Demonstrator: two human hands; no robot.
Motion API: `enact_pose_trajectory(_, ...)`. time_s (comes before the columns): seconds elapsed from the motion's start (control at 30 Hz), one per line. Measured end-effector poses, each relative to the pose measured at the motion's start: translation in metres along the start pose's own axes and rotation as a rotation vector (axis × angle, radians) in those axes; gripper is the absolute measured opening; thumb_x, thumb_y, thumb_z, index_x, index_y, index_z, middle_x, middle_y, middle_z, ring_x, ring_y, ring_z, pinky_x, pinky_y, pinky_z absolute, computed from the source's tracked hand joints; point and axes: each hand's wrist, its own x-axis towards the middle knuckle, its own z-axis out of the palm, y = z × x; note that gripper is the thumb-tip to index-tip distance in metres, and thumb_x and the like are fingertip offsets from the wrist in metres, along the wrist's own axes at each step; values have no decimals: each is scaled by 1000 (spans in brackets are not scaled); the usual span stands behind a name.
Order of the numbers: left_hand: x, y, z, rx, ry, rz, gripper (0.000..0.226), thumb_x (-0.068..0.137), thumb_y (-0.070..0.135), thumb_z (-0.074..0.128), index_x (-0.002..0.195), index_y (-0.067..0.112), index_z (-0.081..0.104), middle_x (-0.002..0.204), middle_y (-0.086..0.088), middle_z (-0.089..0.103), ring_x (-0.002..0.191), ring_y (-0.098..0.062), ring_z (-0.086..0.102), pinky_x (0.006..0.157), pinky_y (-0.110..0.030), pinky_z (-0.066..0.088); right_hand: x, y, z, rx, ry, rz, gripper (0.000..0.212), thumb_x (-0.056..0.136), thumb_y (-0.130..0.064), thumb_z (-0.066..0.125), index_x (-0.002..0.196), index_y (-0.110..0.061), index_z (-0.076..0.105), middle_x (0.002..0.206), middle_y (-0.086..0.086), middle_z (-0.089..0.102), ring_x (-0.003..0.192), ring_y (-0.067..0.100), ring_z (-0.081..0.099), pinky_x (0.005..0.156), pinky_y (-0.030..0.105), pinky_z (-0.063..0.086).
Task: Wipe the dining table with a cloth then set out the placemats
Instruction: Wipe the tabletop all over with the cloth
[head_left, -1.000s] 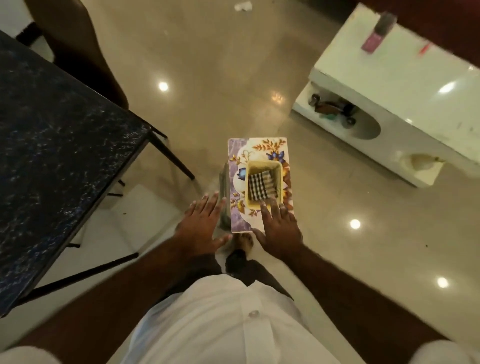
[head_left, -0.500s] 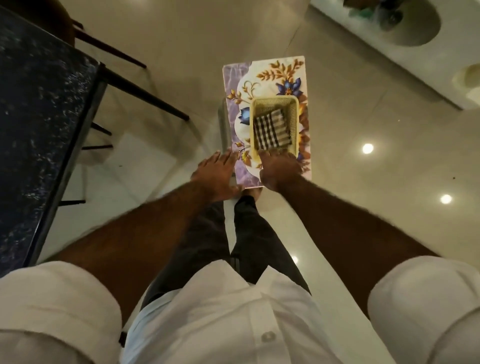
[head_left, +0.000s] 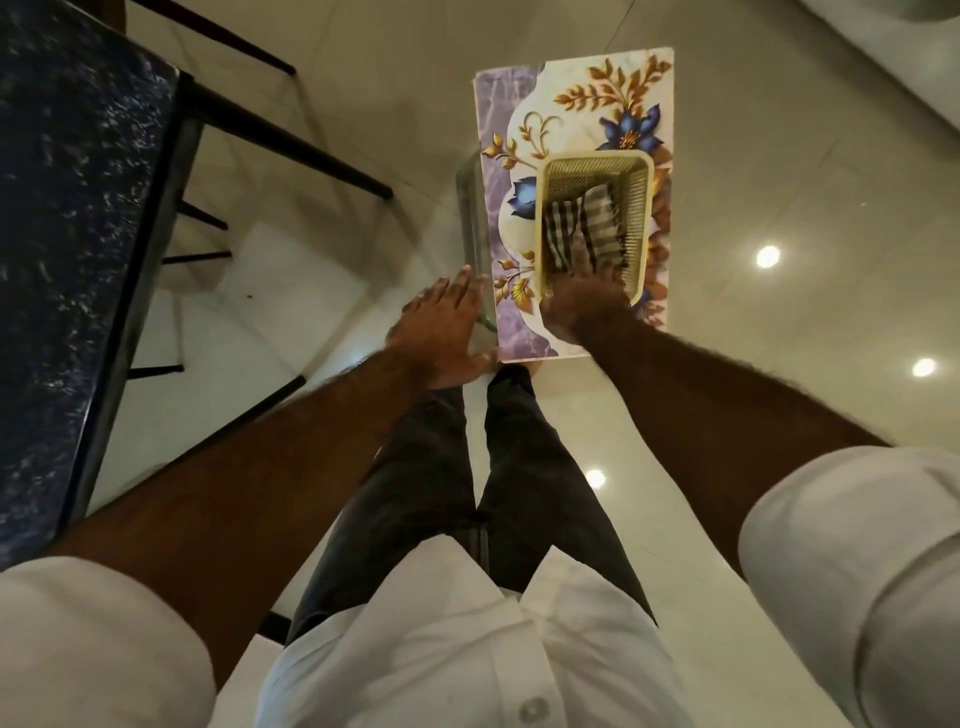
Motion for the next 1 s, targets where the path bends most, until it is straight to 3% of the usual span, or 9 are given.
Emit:
enact_pose_trajectory(0.17, -5, -6, -3, -14, 16, 3, 114, 101, 73, 61, 178, 22, -4, 187, -9, -7, 172, -37, 1, 137, -54, 12, -17, 7, -2, 93, 266, -28, 48, 106, -36, 60, 140, -2, 64, 179, 18, 32, 154, 51, 41, 125, 59, 39)
enact_pose_trajectory(0.27, -7, -4, -4, -49, 29, -12, 113, 101, 71, 63, 178, 22, -4, 187, -9, -7, 172, -36, 2, 137, -56, 14, -28, 17, -3, 220, 548, -98, 30, 98, -20, 66, 117, 2, 73, 134, 28, 70, 122, 50, 66, 106, 55, 54)
enact_pose_trajectory(0.37, -13, 0, -10, -90, 53, -28, 113, 101, 71, 63, 178, 22, -4, 187, -9, -8, 173, -35, 3, 136, -57, 17, -43, 32, -9, 369, 819, -124, 13, 95, -14, 68, 104, -5, 69, 104, 19, 73, 94, 41, 71, 79, 47, 58)
enact_pose_trajectory(0.43, -22, 4, -16, -128, 77, -41, 113, 102, 71, 63, 178, 21, -4, 187, -8, -8, 173, -35, 3, 136, -57, 17, -60, 33, -22, 560, 750, -102, 27, 94, -8, 74, 119, -7, 62, 113, 16, 71, 99, 33, 69, 79, 44, 58)
enact_pose_trajectory(0.57, -51, 6, -26, -189, 159, -62, 113, 101, 70, 64, 178, 21, -2, 187, -8, -8, 172, -34, 4, 135, -57, 18, -89, 33, -39, 1136, 399, -56, 71, 94, -2, 83, 152, -19, 46, 140, 6, 69, 123, 24, 72, 102, 40, 63)
enact_pose_trajectory(0.67, -81, -4, -27, -221, 235, -83, 111, 102, 69, 62, 178, 21, -2, 187, -8, -10, 172, -34, 3, 135, -58, 19, -106, 26, -47, 1588, 167, -111, 46, 99, -2, 79, 143, -4, 66, 134, 19, 77, 124, 38, 76, 108, 60, 61)
enact_pose_trajectory(0.77, -114, -19, -26, -264, 300, -138, 110, 102, 69, 62, 178, 22, -3, 186, -8, -11, 172, -34, 1, 135, -59, 20, -123, 7, -51, 1885, -33, -215, 57, 100, -4, 75, 154, 3, 57, 152, 30, 63, 140, 50, 63, 118, 70, 49)
enact_pose_trajectory(0.87, -150, -38, -20, -300, 374, -208, 113, 101, 69, 63, 177, 23, -8, 186, -7, -14, 173, -32, -1, 137, -57, 20, -136, -26, -62, 1919, -92, -113, 58, 99, -7, 73, 154, 1, 58, 154, 30, 61, 139, 51, 63, 117, 67, 52)
enact_pose_trajectory(1.0, -195, -69, -10, -324, 510, -276, 112, 103, 70, 59, 177, 22, -10, 184, -5, -21, 172, -28, -9, 139, -54, 16, -158, -84, -84, 1621, -152, -147, 21, 110, -11, 61, 130, -5, 65, 135, 21, 66, 110, 32, 72, 93, 47, 62)
